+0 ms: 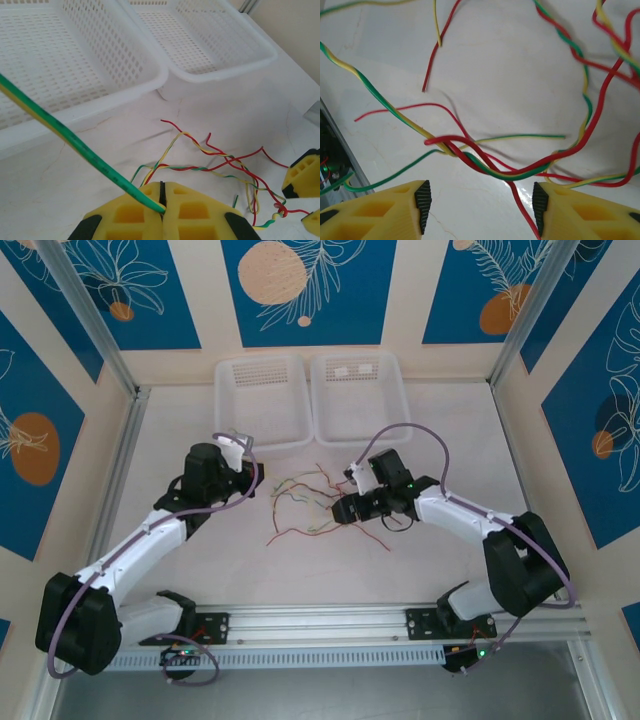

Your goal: Untangle the cables

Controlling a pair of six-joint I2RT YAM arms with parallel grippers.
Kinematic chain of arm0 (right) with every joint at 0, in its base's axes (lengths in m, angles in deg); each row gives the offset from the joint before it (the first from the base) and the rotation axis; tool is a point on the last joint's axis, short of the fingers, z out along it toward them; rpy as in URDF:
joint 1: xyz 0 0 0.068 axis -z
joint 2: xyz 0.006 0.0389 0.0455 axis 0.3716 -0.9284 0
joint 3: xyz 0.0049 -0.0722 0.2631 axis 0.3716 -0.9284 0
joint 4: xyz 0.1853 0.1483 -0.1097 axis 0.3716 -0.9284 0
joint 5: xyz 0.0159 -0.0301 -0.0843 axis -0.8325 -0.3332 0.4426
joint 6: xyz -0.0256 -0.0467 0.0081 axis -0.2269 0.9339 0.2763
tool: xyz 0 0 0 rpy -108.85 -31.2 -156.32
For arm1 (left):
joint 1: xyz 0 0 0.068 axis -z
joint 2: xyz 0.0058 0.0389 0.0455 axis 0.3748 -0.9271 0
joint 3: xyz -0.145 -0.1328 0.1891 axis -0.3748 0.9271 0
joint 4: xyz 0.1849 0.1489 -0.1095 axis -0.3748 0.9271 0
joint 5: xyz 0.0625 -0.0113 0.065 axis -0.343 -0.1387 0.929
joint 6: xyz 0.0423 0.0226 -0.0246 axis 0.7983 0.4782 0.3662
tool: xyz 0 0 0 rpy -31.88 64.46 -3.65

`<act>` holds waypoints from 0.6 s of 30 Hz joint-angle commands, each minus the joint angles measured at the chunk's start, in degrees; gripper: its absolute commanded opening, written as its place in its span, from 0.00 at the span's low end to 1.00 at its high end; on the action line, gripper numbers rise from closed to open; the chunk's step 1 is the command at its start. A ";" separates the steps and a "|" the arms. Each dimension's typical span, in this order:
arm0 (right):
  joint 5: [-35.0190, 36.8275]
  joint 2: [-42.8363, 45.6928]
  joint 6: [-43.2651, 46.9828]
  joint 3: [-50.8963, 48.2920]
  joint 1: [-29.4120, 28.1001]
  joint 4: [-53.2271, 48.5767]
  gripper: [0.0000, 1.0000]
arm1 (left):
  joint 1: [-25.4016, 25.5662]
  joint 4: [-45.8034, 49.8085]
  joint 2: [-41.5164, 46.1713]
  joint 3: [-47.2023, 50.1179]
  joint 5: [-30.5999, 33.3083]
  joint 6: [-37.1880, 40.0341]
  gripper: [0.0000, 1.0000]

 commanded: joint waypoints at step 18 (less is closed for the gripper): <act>-14.57 1.63 -1.79 -4.87 -1.93 9.76 0.00 | 0.97 -2.29 1.07 -0.93 2.64 -0.22 0.00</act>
